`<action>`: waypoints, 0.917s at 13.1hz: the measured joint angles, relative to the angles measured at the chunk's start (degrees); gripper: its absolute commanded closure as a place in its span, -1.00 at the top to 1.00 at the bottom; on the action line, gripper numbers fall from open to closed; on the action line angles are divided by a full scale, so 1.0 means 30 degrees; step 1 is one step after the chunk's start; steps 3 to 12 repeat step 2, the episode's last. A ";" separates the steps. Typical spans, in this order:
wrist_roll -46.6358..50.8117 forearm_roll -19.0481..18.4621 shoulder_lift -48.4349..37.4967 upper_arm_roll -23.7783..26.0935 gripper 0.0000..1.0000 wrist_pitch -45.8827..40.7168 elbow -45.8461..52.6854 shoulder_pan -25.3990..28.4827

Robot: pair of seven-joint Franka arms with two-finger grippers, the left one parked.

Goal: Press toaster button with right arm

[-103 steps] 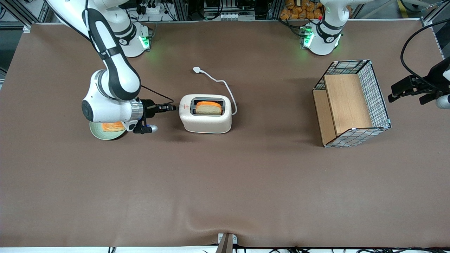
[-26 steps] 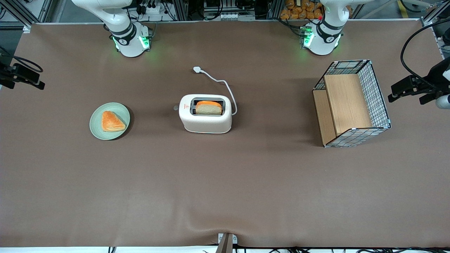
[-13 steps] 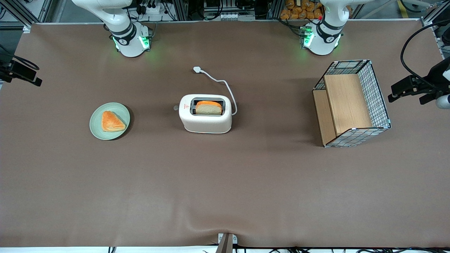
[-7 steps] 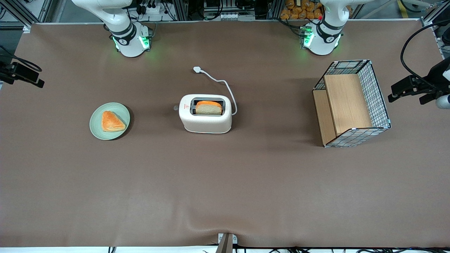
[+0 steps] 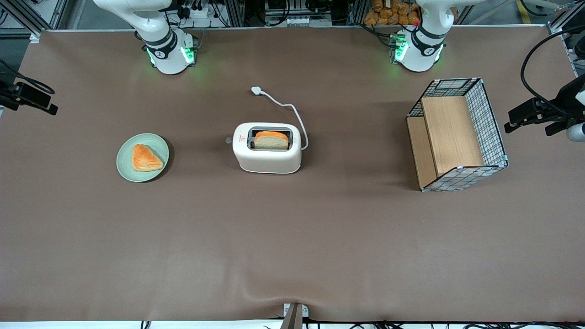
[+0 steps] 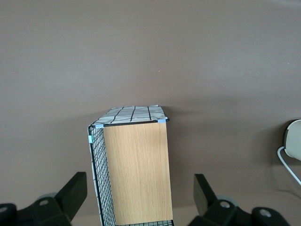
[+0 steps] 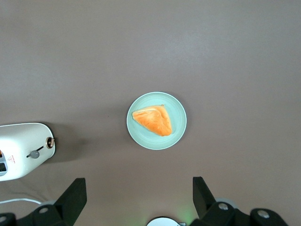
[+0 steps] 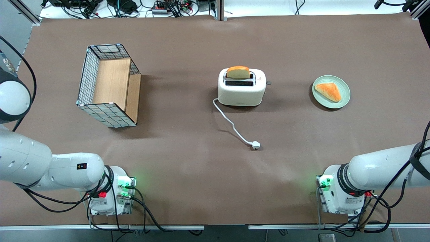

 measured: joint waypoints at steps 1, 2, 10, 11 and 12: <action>0.0000 -0.0010 0.0000 -0.0001 1.00 0.0000 0.0000 -0.0006; 0.0000 -0.0014 0.0000 -0.0002 1.00 0.0000 0.0000 -0.0008; 0.0000 -0.0014 0.0000 -0.0002 1.00 0.0000 0.0000 -0.0008; 0.0000 -0.0014 0.0000 -0.0002 1.00 0.0000 0.0000 -0.0008; 0.0000 -0.0014 0.0000 -0.0002 1.00 0.0000 0.0000 -0.0008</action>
